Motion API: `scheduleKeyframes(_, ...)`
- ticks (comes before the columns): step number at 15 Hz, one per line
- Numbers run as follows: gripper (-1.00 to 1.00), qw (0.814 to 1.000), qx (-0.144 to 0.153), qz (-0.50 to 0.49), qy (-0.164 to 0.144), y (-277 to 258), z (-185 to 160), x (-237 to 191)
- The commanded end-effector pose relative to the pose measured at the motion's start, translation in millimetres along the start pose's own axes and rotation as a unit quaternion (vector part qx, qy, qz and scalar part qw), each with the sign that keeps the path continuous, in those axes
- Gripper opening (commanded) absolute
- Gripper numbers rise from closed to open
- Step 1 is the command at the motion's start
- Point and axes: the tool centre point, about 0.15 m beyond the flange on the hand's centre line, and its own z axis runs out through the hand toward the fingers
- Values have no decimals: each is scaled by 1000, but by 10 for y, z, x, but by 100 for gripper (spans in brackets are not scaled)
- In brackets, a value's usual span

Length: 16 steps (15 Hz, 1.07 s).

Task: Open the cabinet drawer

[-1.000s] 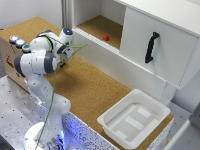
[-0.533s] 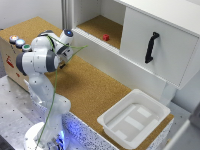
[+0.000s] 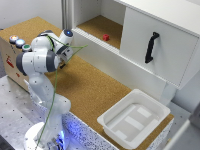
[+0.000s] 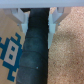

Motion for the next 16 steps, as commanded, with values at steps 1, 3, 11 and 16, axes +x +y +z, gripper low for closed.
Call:
scheduleKeyframes(1,-100,999,36,-7,0,90,68,135)
scheduleKeyframes(3,-100,999,37,4,2,200,40,103)
scheduleKeyframes(11,-100,999,22,45,12,778,-163,1)
scheduleKeyframes(16,-100,997,12,73,22,1226,-306,-29)
